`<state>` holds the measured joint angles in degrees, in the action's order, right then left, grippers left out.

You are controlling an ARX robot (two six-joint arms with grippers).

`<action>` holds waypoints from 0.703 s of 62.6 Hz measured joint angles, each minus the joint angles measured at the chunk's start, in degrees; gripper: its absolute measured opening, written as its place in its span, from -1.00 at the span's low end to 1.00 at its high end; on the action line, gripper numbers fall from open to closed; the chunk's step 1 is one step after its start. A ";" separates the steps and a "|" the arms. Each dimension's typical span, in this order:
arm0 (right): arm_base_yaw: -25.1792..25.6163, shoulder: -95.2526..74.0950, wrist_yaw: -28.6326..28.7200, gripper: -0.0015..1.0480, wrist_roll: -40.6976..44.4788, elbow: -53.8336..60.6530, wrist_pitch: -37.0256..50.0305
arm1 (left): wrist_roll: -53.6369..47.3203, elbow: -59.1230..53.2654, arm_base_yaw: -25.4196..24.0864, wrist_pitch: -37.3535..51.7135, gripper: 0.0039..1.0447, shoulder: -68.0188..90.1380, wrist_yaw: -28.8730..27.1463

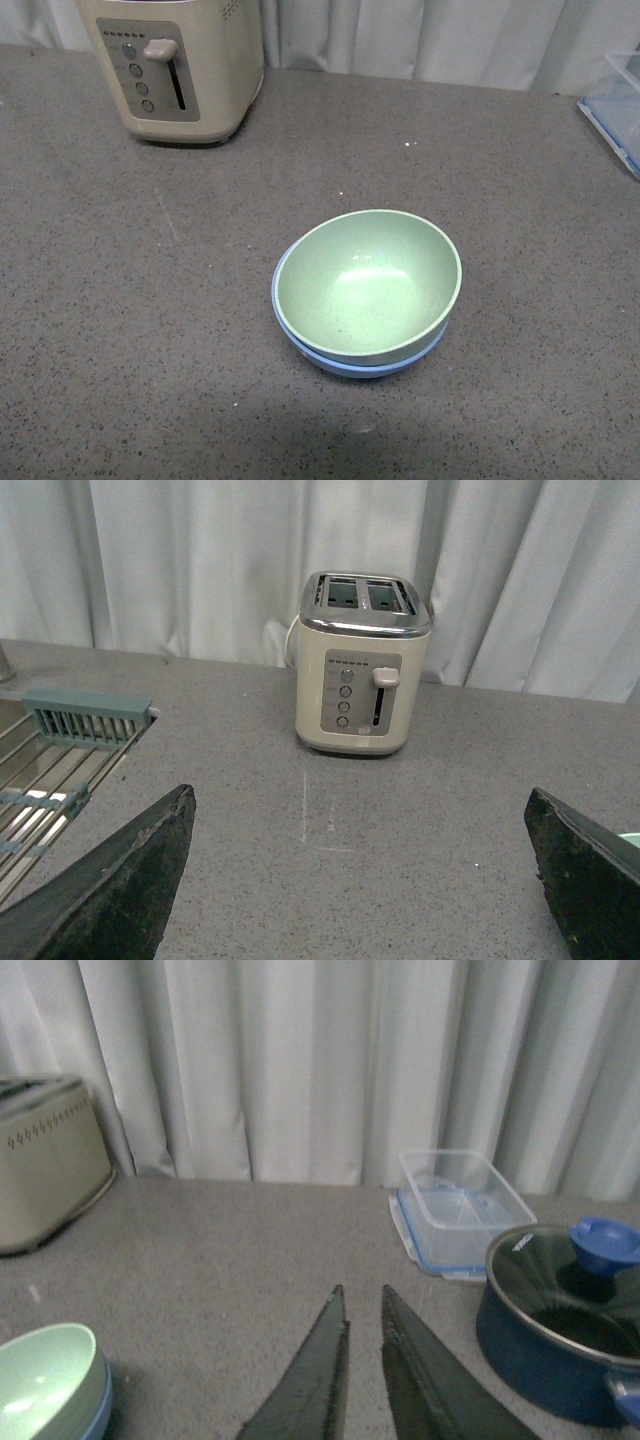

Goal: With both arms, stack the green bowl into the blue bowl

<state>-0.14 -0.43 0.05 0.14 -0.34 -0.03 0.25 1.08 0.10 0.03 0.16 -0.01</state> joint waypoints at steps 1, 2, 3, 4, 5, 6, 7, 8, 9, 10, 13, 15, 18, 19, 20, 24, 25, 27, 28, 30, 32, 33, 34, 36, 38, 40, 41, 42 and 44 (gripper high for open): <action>0.00 -0.02 0.02 -0.62 0.00 0.00 -0.02 | 0.00 0.00 0.00 0.00 0.88 0.00 0.00; 0.00 -0.02 0.02 -0.55 0.00 0.00 -0.02 | 0.00 0.00 0.00 0.00 0.88 0.00 0.00; 0.00 -0.04 0.02 -0.49 0.00 0.00 -0.04 | 0.00 0.00 0.00 0.00 0.88 0.00 0.00; 0.00 -0.04 0.02 -0.45 0.00 0.00 -0.04 | 0.00 0.00 0.00 0.00 0.88 0.00 0.00; 0.00 -0.02 0.02 -0.39 0.00 0.00 -0.04 | 0.00 0.00 0.00 0.00 0.88 0.00 0.00; 0.00 0.02 0.02 -0.35 0.00 0.00 -0.04 | 0.00 0.00 0.00 0.00 0.88 0.00 0.00; 0.00 0.17 0.02 -0.29 0.00 0.00 -0.04 | 0.00 0.00 0.00 0.00 0.88 0.00 0.00; 0.00 0.17 0.02 -0.25 0.00 0.00 -0.04 | 0.00 0.00 0.00 0.00 0.88 0.00 0.00; 0.00 0.17 0.02 -0.18 0.00 0.00 -0.04 | 0.00 0.00 0.00 0.00 0.88 0.00 0.00; 0.00 0.17 0.02 -0.12 0.00 0.00 -0.04 | 0.00 0.00 0.00 0.00 0.88 0.00 0.02; 0.00 0.17 0.02 0.02 0.00 0.00 -0.04 | 0.00 0.00 0.00 0.00 0.88 0.00 0.02; 0.00 0.17 0.02 0.15 0.00 0.00 -0.04 | 0.00 0.00 0.00 0.00 0.88 0.00 0.02; 0.00 0.17 0.02 0.29 0.00 0.00 -0.04 | 0.00 0.00 0.00 0.00 0.88 0.00 0.00; 0.00 0.17 0.00 0.35 0.00 0.00 -0.04 | 0.00 0.00 0.00 0.00 0.88 0.00 0.02; 0.00 0.17 0.00 0.39 0.00 0.00 -0.04 | 0.00 0.00 0.00 0.00 0.88 0.00 0.02; 0.00 0.04 0.02 0.62 0.00 0.00 -0.04 | 0.00 0.00 0.00 0.00 0.88 0.00 0.02; 0.00 0.04 0.00 0.66 0.00 0.00 -0.04 | 0.00 0.00 0.00 0.00 0.88 0.00 0.00; 0.00 0.09 0.02 0.82 0.00 0.00 -0.04 | 0.00 0.00 0.00 0.00 0.88 0.00 0.02; 0.00 0.17 0.00 0.87 -0.04 0.00 -0.04 | 0.00 0.00 0.00 0.00 0.88 0.00 0.02; 0.00 0.17 0.02 0.84 -0.02 0.00 -0.04 | 0.00 0.00 0.00 0.00 0.88 0.00 0.00; 0.00 0.17 0.02 0.82 0.00 0.00 -0.04 | 0.00 0.00 0.00 0.00 0.88 0.00 0.02; 0.00 0.17 0.02 0.82 -0.02 0.00 -0.04 | 0.00 0.00 0.00 0.00 0.88 0.00 0.02; 0.00 0.17 0.02 0.82 0.00 0.00 -0.04 | 0.00 0.00 0.00 0.00 0.88 0.00 0.02; 0.00 0.17 0.02 0.83 0.00 0.00 -0.04 | 0.00 0.00 0.00 0.00 0.88 0.00 0.02; 0.00 0.17 0.02 0.83 0.00 0.00 -0.04 | 0.00 0.00 0.00 0.00 0.88 0.00 0.02; 0.00 0.17 0.00 0.83 -0.02 0.00 -0.04 | 0.02 0.00 0.00 0.00 0.88 0.00 0.02; 0.00 0.17 0.00 0.83 -0.02 0.00 -0.04 | 0.00 0.00 0.00 0.00 0.88 0.00 0.02; 0.00 0.17 0.00 0.83 -0.02 0.00 -0.04 | 0.00 0.00 0.00 0.00 0.88 0.00 0.02; 0.00 0.17 0.02 0.83 0.00 0.00 -0.04 | 0.00 0.00 0.00 0.00 0.88 0.00 0.02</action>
<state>-0.14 -0.25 0.08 0.14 -0.34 -0.08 0.25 1.08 0.10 0.03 0.16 0.01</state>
